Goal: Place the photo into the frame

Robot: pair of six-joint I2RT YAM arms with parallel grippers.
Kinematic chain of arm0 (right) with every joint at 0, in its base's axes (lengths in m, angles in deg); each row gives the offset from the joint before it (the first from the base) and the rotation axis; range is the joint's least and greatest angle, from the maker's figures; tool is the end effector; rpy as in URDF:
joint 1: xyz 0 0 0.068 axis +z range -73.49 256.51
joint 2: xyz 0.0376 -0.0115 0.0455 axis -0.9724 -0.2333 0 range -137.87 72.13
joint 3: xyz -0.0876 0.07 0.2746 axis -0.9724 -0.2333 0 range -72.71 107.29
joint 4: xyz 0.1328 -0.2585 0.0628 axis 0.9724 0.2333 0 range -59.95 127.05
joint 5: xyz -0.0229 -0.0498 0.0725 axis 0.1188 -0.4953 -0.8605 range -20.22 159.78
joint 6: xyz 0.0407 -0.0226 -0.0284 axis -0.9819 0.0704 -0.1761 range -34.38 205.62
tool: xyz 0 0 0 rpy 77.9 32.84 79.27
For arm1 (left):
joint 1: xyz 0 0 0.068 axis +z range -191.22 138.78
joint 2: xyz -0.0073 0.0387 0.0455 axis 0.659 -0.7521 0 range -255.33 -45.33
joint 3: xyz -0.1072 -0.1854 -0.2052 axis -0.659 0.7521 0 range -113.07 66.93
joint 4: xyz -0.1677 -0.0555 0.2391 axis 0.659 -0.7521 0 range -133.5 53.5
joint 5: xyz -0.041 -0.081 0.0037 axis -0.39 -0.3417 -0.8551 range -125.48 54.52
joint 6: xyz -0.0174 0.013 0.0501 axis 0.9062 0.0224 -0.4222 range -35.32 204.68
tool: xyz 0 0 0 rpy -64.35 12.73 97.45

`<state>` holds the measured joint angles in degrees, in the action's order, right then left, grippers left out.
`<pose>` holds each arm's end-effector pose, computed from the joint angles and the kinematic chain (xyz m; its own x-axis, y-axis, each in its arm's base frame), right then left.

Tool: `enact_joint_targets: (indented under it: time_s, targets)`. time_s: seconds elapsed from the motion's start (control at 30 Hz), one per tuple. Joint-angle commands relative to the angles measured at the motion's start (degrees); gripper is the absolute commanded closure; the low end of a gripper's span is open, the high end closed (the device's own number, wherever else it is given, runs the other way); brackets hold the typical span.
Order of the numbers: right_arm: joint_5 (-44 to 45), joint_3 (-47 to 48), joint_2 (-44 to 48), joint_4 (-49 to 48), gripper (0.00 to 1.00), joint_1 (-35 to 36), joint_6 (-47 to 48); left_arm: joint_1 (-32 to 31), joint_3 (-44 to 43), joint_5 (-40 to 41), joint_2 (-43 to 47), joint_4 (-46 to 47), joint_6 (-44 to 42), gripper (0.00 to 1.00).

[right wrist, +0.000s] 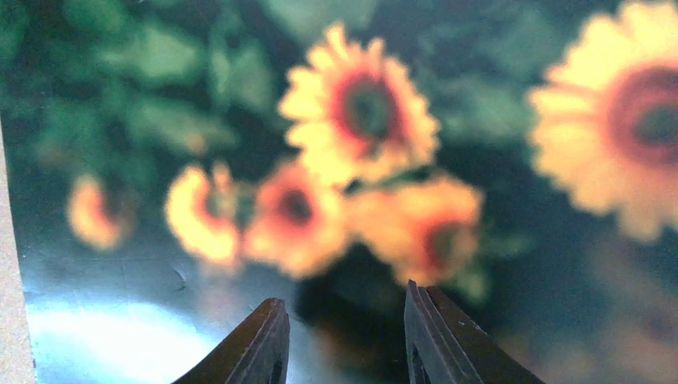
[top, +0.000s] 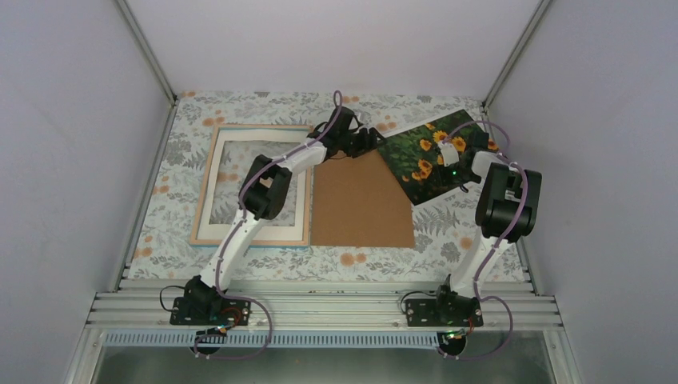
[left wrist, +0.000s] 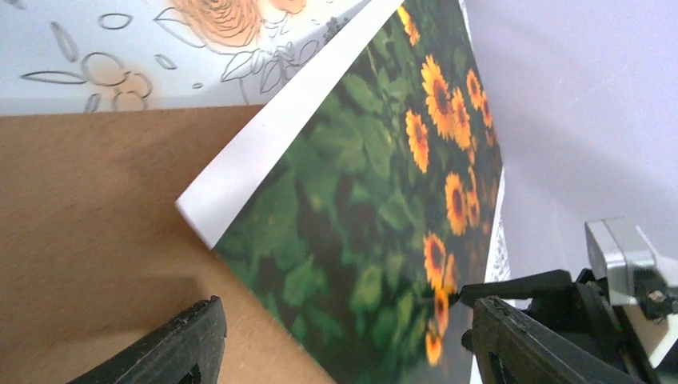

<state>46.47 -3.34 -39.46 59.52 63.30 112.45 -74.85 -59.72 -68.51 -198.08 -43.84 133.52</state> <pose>0.4022 -0.0796 0.1339 -0.8649 -0.2228 -0.4497 -0.3379 0.9211 0.1935 0.5254 -0.3734 0.1174 -0.9367 -0.1351 -0.3231 0.2095 0.5233 -0.8260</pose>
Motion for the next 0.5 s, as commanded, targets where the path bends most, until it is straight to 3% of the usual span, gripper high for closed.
enact_joint_targets:
  time_s: [0.0, 0.23, 0.47]
  targets:
    - [2.97, -2.61, -4.20, 2.70, 0.62, -0.15, 2.05, -1.38, -4.09, 0.06, -4.16, 1.73, 3.95, 0.24]
    - [1.53, -2.50, -4.07, 3.54, 0.62, -0.15, 2.26, -2.59, -6.96, -0.02, -5.74, 6.01, 3.64, 0.36]
    - [0.14, -1.95, -4.12, 4.23, 0.62, -0.15, 1.78, -4.12, -6.54, 0.09, -6.87, 9.03, 6.11, 0.37]
